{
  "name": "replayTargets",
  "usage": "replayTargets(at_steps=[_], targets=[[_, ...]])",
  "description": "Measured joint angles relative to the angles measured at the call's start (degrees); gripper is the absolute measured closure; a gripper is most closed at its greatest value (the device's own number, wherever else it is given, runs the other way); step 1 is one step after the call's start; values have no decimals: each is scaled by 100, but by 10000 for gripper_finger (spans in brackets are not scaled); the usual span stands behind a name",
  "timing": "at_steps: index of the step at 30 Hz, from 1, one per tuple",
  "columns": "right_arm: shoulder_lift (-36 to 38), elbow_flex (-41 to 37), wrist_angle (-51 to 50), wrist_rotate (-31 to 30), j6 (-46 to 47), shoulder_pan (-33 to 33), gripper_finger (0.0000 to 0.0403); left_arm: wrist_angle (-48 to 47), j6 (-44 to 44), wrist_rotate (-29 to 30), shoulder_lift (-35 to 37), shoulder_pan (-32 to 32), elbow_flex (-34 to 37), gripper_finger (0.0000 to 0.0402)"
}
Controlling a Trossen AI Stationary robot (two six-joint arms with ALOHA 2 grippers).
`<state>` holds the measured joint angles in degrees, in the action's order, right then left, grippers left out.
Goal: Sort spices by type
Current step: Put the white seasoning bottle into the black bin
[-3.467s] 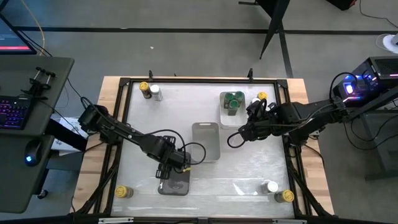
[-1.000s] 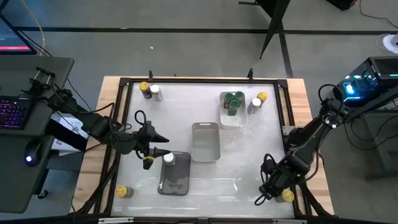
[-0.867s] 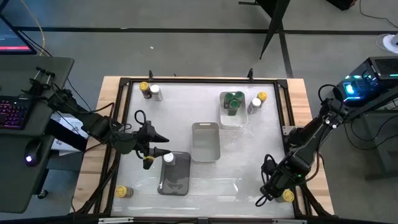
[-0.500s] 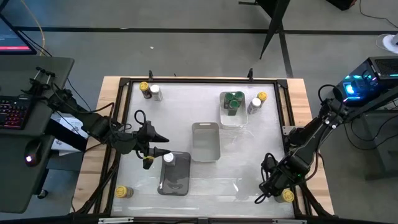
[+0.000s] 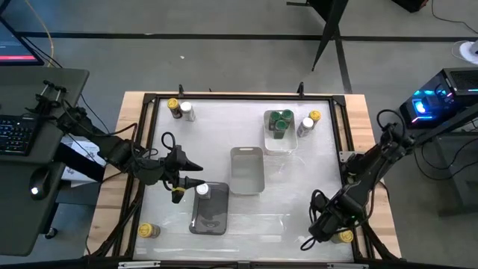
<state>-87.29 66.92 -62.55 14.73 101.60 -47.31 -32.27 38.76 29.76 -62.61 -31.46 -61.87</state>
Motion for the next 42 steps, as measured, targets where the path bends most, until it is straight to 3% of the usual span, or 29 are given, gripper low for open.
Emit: replayTargets(at_steps=[9,20,26,33,39,42], targets=[[-35,-11,926,-802,-458,599,403,43,-45,-35,0,29,0,179],[-611,-7,2618,-990,-1636,1500,403,82,-343,-326,-64,297,-2,179],[-871,-15,3728,-1487,-1877,1874,403,214,-517,-402,-190,341,-2,179],[-1012,-43,4517,-1630,-2188,2154,403,633,-906,-439,-481,343,-4,179],[-670,246,4774,-2151,-2767,2171,403,1024,-1306,-1043,-880,351,-4,179],[-358,438,4499,-2380,-3103,2132,403,1187,-1618,-1837,-1158,499,-87,179]])
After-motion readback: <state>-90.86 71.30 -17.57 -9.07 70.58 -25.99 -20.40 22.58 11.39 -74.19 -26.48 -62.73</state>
